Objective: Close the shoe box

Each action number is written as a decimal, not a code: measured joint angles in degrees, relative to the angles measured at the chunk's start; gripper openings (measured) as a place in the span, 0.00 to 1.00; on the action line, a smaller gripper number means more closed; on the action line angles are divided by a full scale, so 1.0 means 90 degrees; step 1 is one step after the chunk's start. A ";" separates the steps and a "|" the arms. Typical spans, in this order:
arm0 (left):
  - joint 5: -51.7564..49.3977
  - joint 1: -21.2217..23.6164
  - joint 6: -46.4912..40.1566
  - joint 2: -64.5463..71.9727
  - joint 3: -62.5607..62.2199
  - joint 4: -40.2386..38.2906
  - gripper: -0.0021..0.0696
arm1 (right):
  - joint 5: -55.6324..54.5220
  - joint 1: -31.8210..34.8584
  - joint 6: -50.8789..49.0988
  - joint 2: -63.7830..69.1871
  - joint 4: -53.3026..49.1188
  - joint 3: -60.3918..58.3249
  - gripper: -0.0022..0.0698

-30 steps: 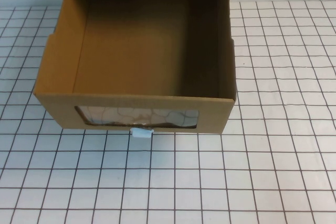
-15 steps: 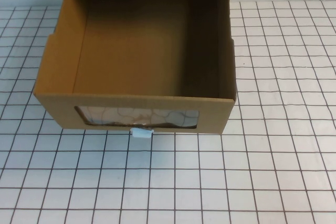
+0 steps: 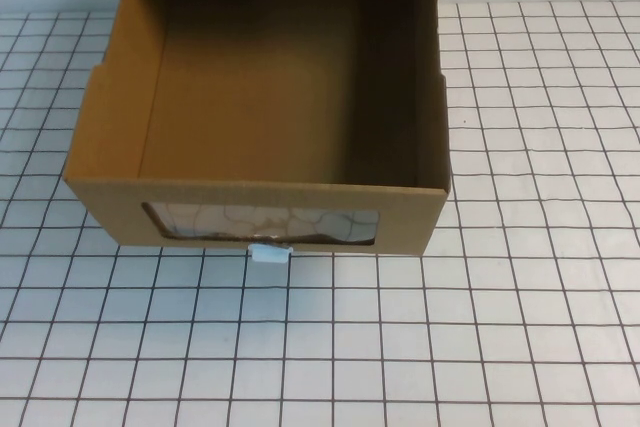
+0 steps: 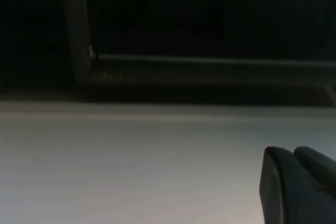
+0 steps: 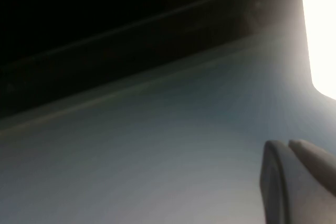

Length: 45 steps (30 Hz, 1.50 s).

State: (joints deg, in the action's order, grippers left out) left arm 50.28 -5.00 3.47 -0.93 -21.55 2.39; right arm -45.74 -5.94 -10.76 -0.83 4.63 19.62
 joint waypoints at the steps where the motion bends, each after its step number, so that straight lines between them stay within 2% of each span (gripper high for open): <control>1: -0.0151 0.0000 0.0000 0.0013 -0.0279 0.0000 0.03 | 0.0247 0.0000 -0.0176 0.0000 -0.0075 0.0439 0.01; 10: -0.0507 0.0000 0.0000 0.0922 -0.2343 0.0000 0.03 | 0.1093 0.0000 -0.0654 0.1433 -0.0156 0.3038 0.01; 15: -0.2151 0.0000 -0.0041 0.1745 -0.3437 -0.0104 0.03 | 0.2322 0.0000 -0.0665 0.2610 -0.0171 0.4326 0.01; 19: -0.3481 0.0000 -0.0057 0.2427 -0.4043 -0.0143 0.03 | 0.3783 0.0000 -0.0665 0.3511 -0.0171 0.5140 0.01; 24: -0.4342 0.0000 -0.0057 0.3114 -0.4104 -0.0143 0.03 | 0.4998 0.0000 -0.0665 0.4396 -0.0212 0.5297 0.01; 29: -0.4750 0.0000 0.0046 0.3527 -0.4104 -0.0143 0.03 | 0.6244 0.0000 -0.0665 0.4981 -0.0286 0.5297 0.01; 37: -0.6099 0.0000 0.0875 0.3869 -0.4104 -0.0197 0.03 | 0.8980 0.0000 -0.0651 0.5927 0.0377 0.5297 0.01; 40: -0.6744 0.0000 0.0919 0.4209 -0.4104 -0.0197 0.03 | 0.9754 0.0000 -0.0096 0.6373 0.0971 0.5247 0.01; 43: -0.7472 0.0000 0.0834 0.4765 -0.4222 -0.0265 0.03 | 1.0267 0.0000 0.1195 0.6804 0.2110 0.5235 0.01; 45: -0.8010 -0.0012 0.0425 0.5242 -0.4489 -0.0513 0.03 | 1.0515 0.0000 0.2212 0.7050 0.3154 0.5235 0.01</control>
State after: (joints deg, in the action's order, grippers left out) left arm -21.82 -5.10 7.30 46.25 -61.95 -2.23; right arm 48.89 -5.94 9.15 62.62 33.01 66.74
